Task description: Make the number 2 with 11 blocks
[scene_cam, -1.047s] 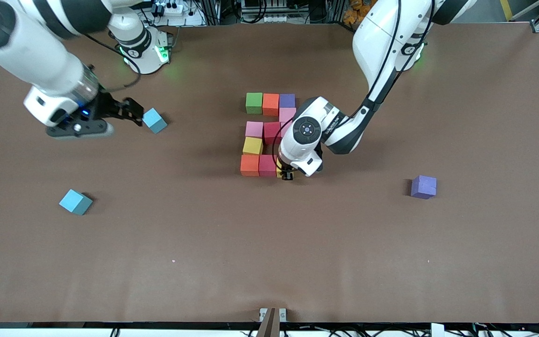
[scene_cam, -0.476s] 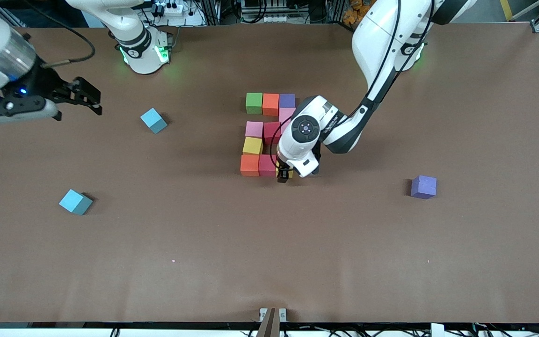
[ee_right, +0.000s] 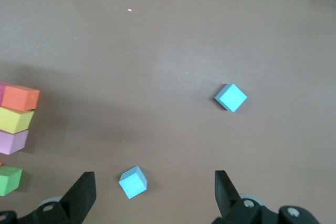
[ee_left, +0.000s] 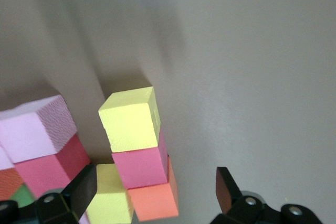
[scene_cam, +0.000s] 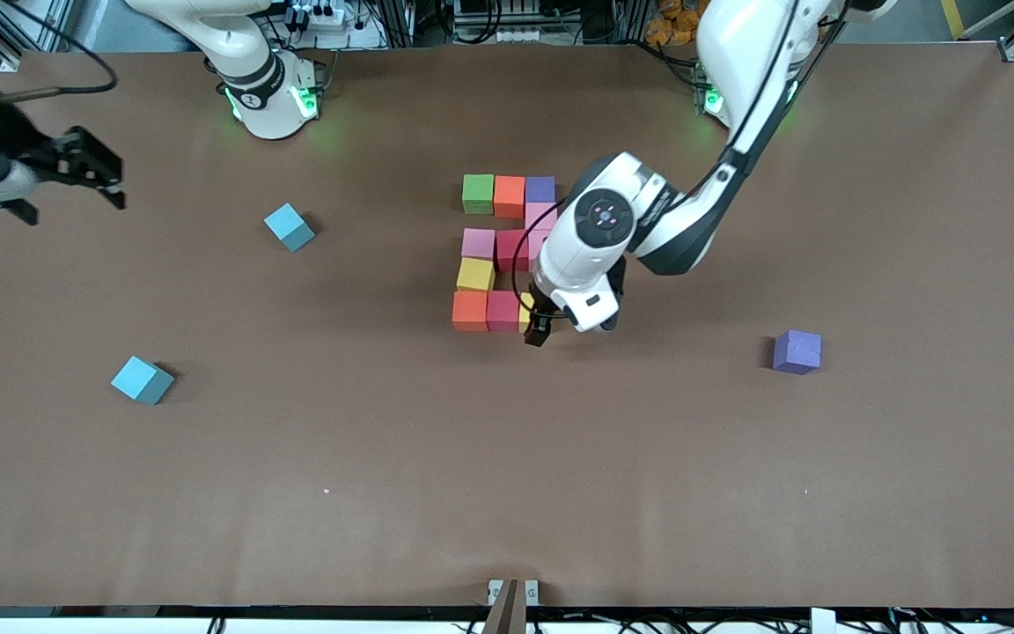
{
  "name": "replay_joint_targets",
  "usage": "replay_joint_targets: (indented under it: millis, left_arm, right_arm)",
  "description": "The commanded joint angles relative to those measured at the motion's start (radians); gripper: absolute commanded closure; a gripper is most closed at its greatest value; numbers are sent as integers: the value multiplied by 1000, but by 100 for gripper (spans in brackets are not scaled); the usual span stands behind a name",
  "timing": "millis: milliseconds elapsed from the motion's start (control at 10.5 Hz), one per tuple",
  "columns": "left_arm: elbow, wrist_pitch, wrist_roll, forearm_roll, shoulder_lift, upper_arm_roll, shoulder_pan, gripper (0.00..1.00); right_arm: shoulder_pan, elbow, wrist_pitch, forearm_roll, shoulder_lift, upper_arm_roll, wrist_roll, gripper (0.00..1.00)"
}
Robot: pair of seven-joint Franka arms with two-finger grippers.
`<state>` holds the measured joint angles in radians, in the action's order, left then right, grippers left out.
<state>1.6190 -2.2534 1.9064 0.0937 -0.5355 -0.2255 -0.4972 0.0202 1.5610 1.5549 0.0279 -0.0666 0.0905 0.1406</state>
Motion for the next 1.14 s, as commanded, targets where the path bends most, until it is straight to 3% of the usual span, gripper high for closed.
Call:
replay_joint_targets:
  millis: [0,190,381,571,761,1047]
  left_arm:
    - [-100,148,-212,26,20,4,37,0]
    - [-178,294,-506,24,19,52,63,0]
    - [-252,465,-807,23,23,138,74,0]
    - [-249,558,-1110,12,125,144,178,0]
    - [-246,619,-1202,-24,225,141,242,0]
    - [-237,681,-1539,-97,316,114,337,0]
  right_arm:
    - [44,-35,-7,4,36,11,17,0]
    - [93,-24,-1,-26,40,14,11,0]
    - [162,-6,2,-197,40,9,11,0]
    - [161,25,33,-175,28,12,11,0]
    - [129,80,83,-53,13,20,-34,0]
    - [49,97,90,-13,13,20,-179,0]
